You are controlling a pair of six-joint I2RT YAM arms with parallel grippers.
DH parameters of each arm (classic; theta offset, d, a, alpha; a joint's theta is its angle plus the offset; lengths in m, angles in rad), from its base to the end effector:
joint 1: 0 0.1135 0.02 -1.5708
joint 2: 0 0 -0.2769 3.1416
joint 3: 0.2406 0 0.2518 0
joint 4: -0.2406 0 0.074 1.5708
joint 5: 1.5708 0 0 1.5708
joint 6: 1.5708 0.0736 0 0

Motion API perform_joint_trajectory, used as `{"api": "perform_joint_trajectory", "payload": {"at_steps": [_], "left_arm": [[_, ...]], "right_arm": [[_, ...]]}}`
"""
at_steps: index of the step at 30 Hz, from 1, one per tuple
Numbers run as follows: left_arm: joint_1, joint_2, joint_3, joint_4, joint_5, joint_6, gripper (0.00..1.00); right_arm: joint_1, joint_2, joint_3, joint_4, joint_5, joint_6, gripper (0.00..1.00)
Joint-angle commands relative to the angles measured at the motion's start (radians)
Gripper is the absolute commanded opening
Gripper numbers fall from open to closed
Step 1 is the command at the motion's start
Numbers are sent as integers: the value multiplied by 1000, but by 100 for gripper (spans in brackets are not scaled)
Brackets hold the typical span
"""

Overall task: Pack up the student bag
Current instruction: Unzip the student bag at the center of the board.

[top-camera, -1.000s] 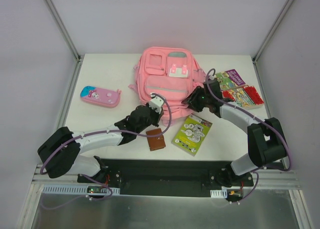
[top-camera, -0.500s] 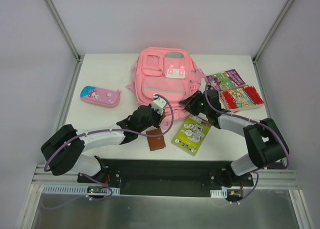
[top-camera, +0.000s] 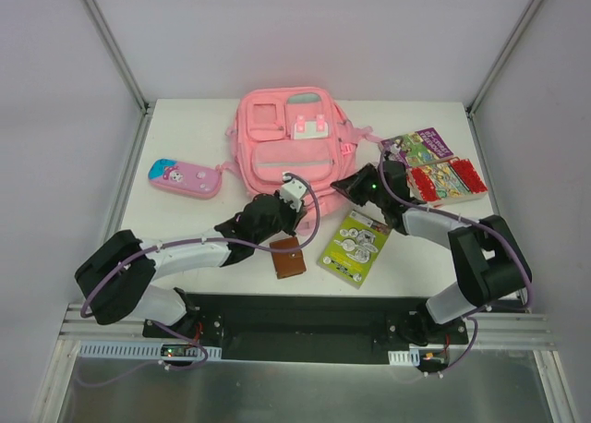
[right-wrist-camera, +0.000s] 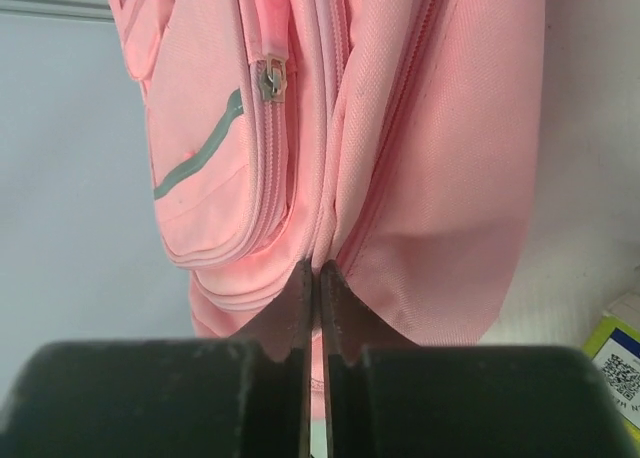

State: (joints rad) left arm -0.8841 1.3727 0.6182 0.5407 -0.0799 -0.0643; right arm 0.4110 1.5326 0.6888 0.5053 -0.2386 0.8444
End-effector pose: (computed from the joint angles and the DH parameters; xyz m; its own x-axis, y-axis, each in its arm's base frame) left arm 0.2130 -0.2505 0.2299 -0.1806 0.1193 -0.9763 0.7113 0.7014 -0.0459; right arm 0.3176 0.1574 0.1990 -0.6452 0.5112 -0.5678 -0.1660 0.6316 0.7573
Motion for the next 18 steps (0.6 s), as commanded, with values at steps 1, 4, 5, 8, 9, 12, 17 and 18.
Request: {"api": "perform_joint_trajectory", "payload": {"at_steps": [1, 4, 5, 8, 9, 12, 17, 18], "left_arm": [[-19, -66, -3, 68, -3, 14, 0], [-19, -90, -27, 53, -84, 26, 0], [-18, -95, -34, 41, -101, 29, 0], [-16, -103, -60, 21, -156, 34, 0], [-16, -106, -64, 18, -170, 35, 0], [-16, -106, -84, 8, -218, 31, 0], [22, -106, -95, -27, -274, 21, 0], [30, -109, -97, -33, -281, 18, 0]], "right_arm": [[-44, -64, 87, 52, -36, -22, 1], [-104, -104, 127, -40, -30, -74, 1], [-121, -109, 144, -95, -36, -90, 1], [-185, -94, 208, -169, -74, -126, 1], [-213, -85, 228, -189, -85, -134, 1], [-247, -43, 284, -229, -128, -154, 1], [-274, 17, 336, -272, -146, -177, 1], [-282, 24, 350, -284, -151, -180, 1]]}}
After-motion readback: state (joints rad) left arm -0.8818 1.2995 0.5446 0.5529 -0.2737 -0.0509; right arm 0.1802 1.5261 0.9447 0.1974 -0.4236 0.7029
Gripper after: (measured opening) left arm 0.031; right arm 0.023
